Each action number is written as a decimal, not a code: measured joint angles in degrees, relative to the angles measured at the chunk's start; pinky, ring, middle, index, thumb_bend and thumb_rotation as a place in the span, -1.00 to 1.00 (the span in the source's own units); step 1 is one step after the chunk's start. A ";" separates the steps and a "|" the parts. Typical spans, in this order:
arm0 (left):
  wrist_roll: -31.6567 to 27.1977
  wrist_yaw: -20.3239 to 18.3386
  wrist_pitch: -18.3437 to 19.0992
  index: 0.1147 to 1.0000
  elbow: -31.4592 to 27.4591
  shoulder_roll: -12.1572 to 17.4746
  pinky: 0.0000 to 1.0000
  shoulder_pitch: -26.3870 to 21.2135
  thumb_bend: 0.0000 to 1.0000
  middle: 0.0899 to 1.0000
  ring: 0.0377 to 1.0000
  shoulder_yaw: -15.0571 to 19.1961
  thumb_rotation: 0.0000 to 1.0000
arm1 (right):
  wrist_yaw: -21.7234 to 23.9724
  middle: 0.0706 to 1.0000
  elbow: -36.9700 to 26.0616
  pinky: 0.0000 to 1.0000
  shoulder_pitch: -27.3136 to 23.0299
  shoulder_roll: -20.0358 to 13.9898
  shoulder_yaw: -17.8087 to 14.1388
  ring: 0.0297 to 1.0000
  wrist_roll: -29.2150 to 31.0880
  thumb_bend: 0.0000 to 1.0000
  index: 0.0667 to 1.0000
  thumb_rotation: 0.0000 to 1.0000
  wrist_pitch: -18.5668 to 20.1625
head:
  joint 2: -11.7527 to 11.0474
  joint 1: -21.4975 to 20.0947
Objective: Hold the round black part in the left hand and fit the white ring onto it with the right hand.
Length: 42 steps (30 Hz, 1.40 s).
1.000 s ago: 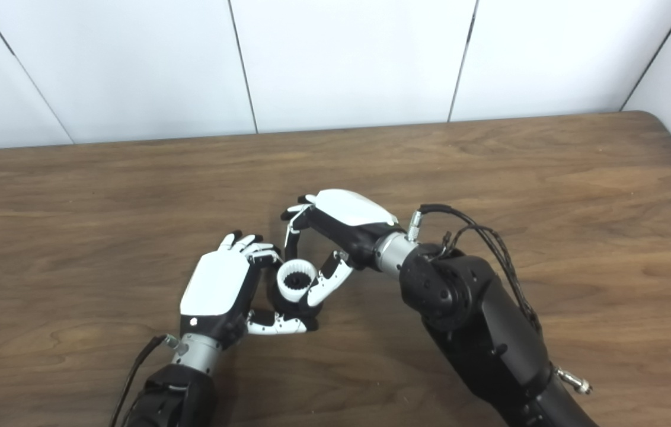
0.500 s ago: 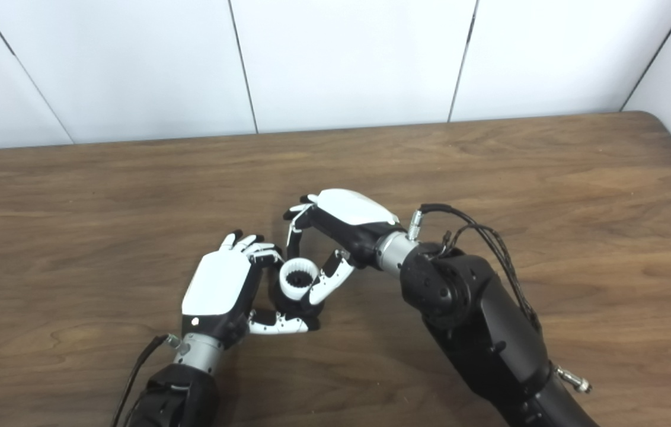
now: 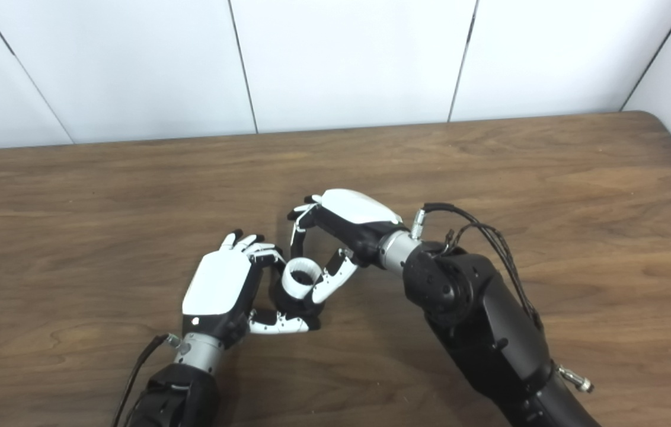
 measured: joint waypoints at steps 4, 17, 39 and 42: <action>0.05 0.00 0.04 -0.17 0.00 -0.05 0.96 -0.01 0.05 0.49 0.77 -0.06 -0.89 | -0.05 0.75 -0.06 1.00 0.05 -0.07 0.07 0.97 -0.06 0.05 -0.10 -0.74 0.00 | 0.00 0.00; 0.49 -0.12 0.34 -0.17 0.01 -0.42 0.96 -0.05 0.05 0.49 0.77 -0.50 -0.89 | 0.10 0.76 -0.44 0.99 0.07 -0.09 0.54 0.99 -0.09 0.05 -0.10 -0.74 0.02 | 0.26 0.70; 0.41 -0.29 0.62 -0.17 0.17 -1.41 0.99 -0.11 0.05 0.50 0.79 -0.47 -0.89 | 0.07 0.77 -0.30 0.95 0.12 -1.75 0.49 0.98 0.52 0.05 -0.09 -0.71 -0.43 | 0.00 0.79; 0.38 -0.41 0.62 -0.17 0.17 -1.41 0.99 -0.12 0.05 0.51 0.79 -0.45 -0.89 | 0.04 0.77 -0.30 0.95 0.11 -1.99 0.54 0.98 0.52 0.05 -0.09 -0.70 -0.90 | 0.00 0.79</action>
